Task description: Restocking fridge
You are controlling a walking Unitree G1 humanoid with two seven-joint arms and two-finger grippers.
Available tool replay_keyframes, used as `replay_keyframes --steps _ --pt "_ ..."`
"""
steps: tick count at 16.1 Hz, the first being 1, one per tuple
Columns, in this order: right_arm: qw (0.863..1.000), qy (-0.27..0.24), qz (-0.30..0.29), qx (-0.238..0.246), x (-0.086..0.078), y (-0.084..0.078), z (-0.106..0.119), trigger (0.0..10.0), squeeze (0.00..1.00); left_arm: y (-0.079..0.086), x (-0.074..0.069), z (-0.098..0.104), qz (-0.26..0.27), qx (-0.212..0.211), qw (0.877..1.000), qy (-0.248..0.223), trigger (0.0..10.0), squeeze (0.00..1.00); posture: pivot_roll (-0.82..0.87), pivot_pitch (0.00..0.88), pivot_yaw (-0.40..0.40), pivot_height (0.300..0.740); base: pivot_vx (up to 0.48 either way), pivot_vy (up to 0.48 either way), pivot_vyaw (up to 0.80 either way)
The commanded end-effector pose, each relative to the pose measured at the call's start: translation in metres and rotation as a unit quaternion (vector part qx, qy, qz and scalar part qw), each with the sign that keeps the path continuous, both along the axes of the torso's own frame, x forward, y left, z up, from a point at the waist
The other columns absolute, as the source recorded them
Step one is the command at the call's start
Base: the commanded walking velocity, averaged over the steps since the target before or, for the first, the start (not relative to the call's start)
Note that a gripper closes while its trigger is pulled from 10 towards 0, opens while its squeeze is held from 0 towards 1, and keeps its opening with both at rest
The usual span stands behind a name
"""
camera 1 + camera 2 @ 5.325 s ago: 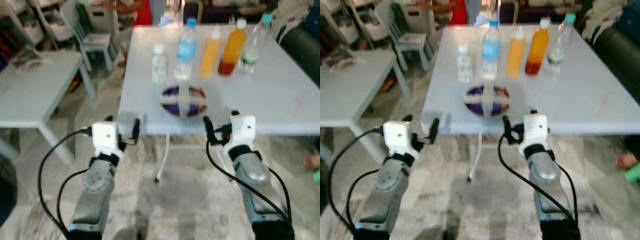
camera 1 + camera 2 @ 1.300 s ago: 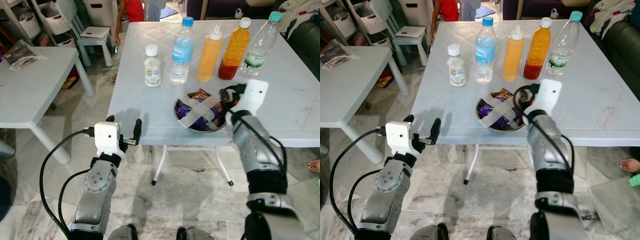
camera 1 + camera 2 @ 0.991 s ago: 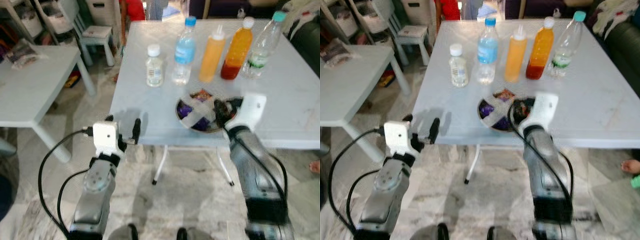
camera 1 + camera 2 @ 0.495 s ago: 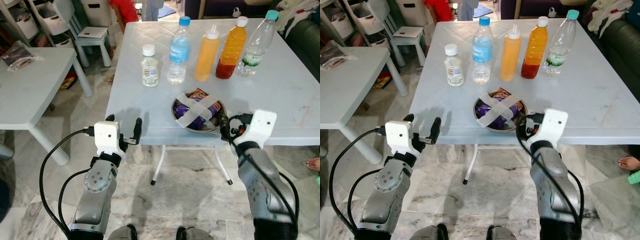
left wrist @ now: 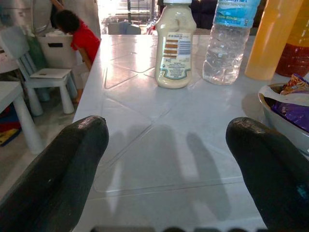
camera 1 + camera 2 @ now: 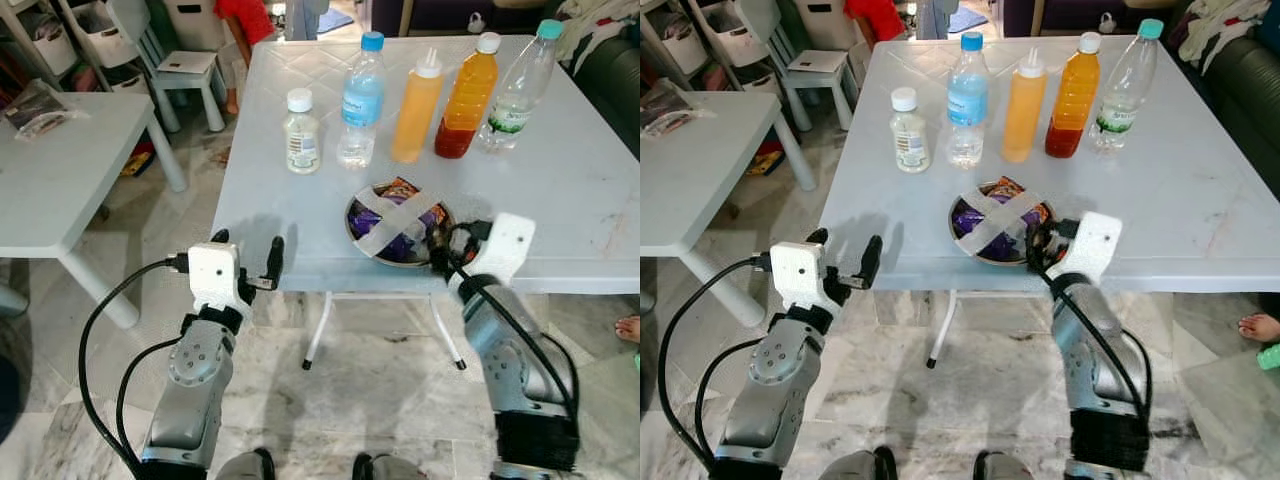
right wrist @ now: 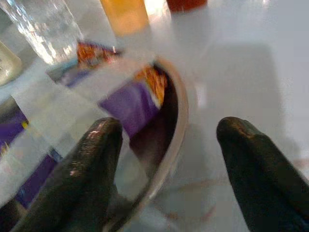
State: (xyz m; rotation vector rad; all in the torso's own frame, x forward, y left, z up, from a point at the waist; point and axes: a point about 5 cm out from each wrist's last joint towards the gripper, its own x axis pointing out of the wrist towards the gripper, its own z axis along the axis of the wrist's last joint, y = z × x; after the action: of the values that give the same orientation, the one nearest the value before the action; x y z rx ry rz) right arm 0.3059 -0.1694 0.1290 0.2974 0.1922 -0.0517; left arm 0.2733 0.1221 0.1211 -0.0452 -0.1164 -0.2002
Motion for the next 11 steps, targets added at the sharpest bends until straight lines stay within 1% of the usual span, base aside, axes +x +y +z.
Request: replay_keyframes --steps 1,2,3,5,7,8,9,10,11 --pt "1.0 0.011 0.0 0.008 0.0 0.0 -0.003 0.0 0.0 0.0 -0.002 0.002 -0.002 0.002 1.0 -0.002 10.0 0.0 -0.07 0.136 0.04 0.74 0.0 0.0 0.0" --pt "0.999 0.029 -0.005 0.016 0.0 0.0 -0.009 2.0 0.0 0.001 -0.002 0.002 -0.002 0.003 1.0 -0.002 10.0 0.0 -0.07 0.138 0.041 0.74 0.0 0.0 0.0" --pt "0.999 0.038 -0.005 0.018 0.0 0.0 -0.011 2.5 0.0 0.001 -0.002 0.002 -0.002 0.003 1.0 -0.002 10.0 0.0 -0.07 0.138 0.041 0.74 0.0 0.0 0.0" --pt "0.999 0.047 -0.002 0.018 0.0 0.0 -0.015 2.4 0.0 0.001 -0.002 0.002 -0.002 0.004 1.0 -0.002 10.0 0.0 -0.07 0.139 0.04 0.74 0.0 0.0 0.0" --pt "0.998 0.058 0.002 0.02 0.003 0.0 -0.017 1.8 0.0 0.001 -0.002 0.002 -0.002 0.004 1.0 -0.002 10.0 0.0 -0.07 0.139 0.039 0.74 0.0 0.0 0.0" --pt "0.998 0.061 -0.004 0.019 0.005 -0.003 -0.015 1.5 0.0 0.001 -0.002 0.002 -0.003 0.004 1.0 -0.002 10.0 0.0 -0.07 0.139 0.039 0.74 0.0 0.0 0.0" --pt "0.998 0.063 -0.013 0.021 0.006 -0.005 -0.014 0.8 0.0 0.0 -0.002 0.002 -0.003 0.004 1.0 -0.002 10.0 0.0 -0.07 0.139 0.039 0.74 0.0 0.0 0.0" --pt "0.997 0.065 -0.013 0.034 0.008 -0.005 -0.012 0.0 0.0 0.0 -0.002 0.002 -0.003 0.004 1.0 -0.002 10.0 0.0 -0.07 0.139 0.038 0.74 0.0 0.0 0.0" --pt "0.997 0.064 -0.011 0.034 0.009 -0.005 -0.011 0.0 0.0 0.001 -0.002 0.002 -0.002 0.004 1.0 -0.002 10.0 0.0 -0.07 0.139 0.038 0.74 0.0 0.0 0.0"
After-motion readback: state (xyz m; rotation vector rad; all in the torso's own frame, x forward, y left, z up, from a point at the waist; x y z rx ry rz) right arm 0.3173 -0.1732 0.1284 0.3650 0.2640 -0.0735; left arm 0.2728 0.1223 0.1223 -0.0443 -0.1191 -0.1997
